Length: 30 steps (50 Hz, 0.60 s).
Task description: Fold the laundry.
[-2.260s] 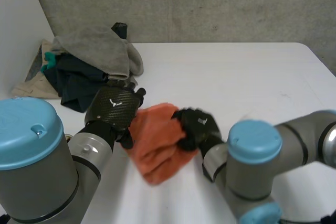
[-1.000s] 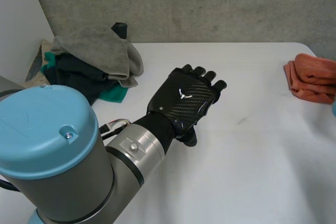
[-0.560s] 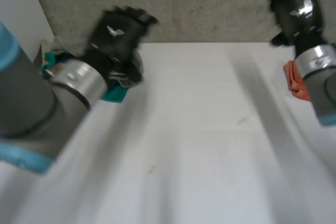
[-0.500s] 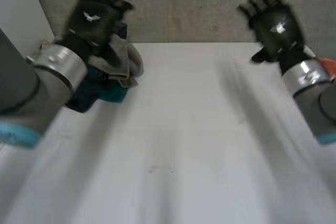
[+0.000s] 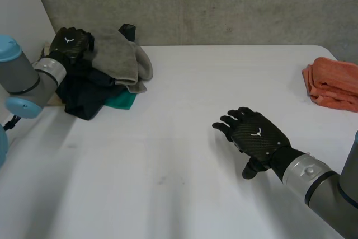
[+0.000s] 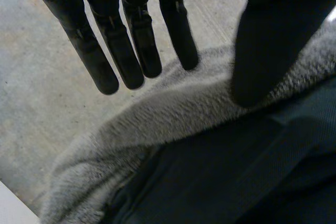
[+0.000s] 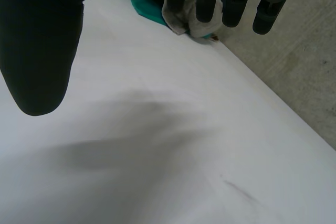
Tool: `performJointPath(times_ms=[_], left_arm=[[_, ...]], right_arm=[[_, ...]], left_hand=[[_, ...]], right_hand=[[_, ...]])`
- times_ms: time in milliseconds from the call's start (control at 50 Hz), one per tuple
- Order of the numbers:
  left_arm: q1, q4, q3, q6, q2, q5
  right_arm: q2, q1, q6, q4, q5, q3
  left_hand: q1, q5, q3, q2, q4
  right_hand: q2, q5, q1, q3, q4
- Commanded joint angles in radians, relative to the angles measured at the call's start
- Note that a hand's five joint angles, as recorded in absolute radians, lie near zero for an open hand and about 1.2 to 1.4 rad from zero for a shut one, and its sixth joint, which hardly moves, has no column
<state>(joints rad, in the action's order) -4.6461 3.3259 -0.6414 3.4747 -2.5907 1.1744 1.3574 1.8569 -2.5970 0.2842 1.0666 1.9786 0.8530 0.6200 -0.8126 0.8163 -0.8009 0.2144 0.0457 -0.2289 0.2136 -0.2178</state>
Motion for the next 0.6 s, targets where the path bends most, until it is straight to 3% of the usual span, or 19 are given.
performJointPath(times_ms=[20,140,200,320,420,500,600], left_arm=[[0.003,-0.002,0.048,0.001,-0.031,0.011],[0.023,-0.003,0.016,0.006,0.018,0.100],[0.065,-0.002,-0.079,-0.008,0.147,0.165],[0.193,0.038,-0.332,-0.098,0.423,0.143],[0.271,0.058,-0.498,-0.247,0.595,0.090],[0.314,0.084,-0.547,-0.301,0.624,0.067],[0.351,0.125,-0.551,-0.218,0.584,0.085]], right_arm=[[0.017,-0.004,-0.003,0.003,0.001,0.008],[0.074,-0.025,-0.012,0.003,0.019,0.005],[0.118,-0.031,-0.017,0.003,0.045,-0.006],[0.201,-0.080,-0.021,0.004,0.088,-0.035],[0.224,-0.111,-0.031,0.004,0.090,-0.038],[0.223,-0.136,-0.052,0.003,0.090,-0.037],[0.221,-0.151,-0.080,0.001,0.076,-0.029]], left_hand=[[0.543,0.602,-0.584,0.580,-0.595],[0.543,0.602,-0.584,0.580,-0.595],[0.543,0.602,-0.584,0.580,-0.595],[0.543,0.602,-0.584,0.580,-0.595],[0.543,0.602,-0.584,0.580,-0.595],[0.543,0.602,-0.584,0.580,-0.595],[0.543,0.602,-0.584,0.580,-0.595]], right_hand=[[-0.040,-0.046,0.054,-0.039,0.043],[-0.040,-0.046,0.054,-0.039,0.043],[-0.040,-0.046,0.054,-0.039,0.043],[-0.040,-0.046,0.054,-0.039,0.043],[-0.040,-0.046,0.054,-0.039,0.043],[-0.040,-0.046,0.054,-0.039,0.043],[-0.040,-0.046,0.054,-0.039,0.043]])
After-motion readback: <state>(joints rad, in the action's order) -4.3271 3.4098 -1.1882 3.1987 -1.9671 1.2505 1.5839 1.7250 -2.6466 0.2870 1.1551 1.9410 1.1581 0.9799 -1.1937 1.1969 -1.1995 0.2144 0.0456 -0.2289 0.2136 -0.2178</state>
